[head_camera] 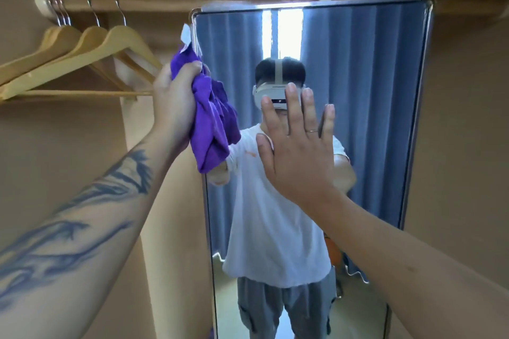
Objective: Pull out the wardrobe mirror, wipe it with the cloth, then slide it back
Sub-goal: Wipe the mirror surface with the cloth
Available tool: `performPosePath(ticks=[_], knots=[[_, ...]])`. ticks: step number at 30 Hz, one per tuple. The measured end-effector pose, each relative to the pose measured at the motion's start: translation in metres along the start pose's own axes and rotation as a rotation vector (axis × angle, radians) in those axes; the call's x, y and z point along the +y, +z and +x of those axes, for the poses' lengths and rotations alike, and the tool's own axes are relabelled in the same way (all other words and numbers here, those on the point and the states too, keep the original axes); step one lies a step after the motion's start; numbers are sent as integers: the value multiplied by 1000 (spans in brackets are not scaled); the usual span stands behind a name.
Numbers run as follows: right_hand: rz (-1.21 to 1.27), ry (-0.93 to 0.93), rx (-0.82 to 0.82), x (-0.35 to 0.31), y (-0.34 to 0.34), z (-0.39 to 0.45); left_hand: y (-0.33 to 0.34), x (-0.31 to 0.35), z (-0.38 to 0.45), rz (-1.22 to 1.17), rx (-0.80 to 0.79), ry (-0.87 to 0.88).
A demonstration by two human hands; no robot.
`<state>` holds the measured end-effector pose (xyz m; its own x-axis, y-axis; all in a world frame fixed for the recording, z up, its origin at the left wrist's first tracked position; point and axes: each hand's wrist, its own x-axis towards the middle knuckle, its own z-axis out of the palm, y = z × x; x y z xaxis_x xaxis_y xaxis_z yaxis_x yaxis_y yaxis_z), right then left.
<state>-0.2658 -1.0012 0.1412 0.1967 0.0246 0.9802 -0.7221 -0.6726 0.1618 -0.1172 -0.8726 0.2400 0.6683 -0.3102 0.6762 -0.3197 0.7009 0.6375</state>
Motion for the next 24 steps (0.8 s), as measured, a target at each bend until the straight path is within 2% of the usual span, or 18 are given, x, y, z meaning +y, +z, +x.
performPosePath(ticks=[3,8,16,19,24], knots=[[-12,6,35,-2,5,0,-13,-20,-19,12,-71,-43],[-10,0,49,0,7,0,-23,-29,-32,48,-83,-92],[42,-7,-21,3,-3,0,7,37,25,40,-74,95],[56,-4,7,3,-4,0,19,65,51,91,-104,175],[57,-4,0,3,-5,0,12,63,47,199,-185,219]])
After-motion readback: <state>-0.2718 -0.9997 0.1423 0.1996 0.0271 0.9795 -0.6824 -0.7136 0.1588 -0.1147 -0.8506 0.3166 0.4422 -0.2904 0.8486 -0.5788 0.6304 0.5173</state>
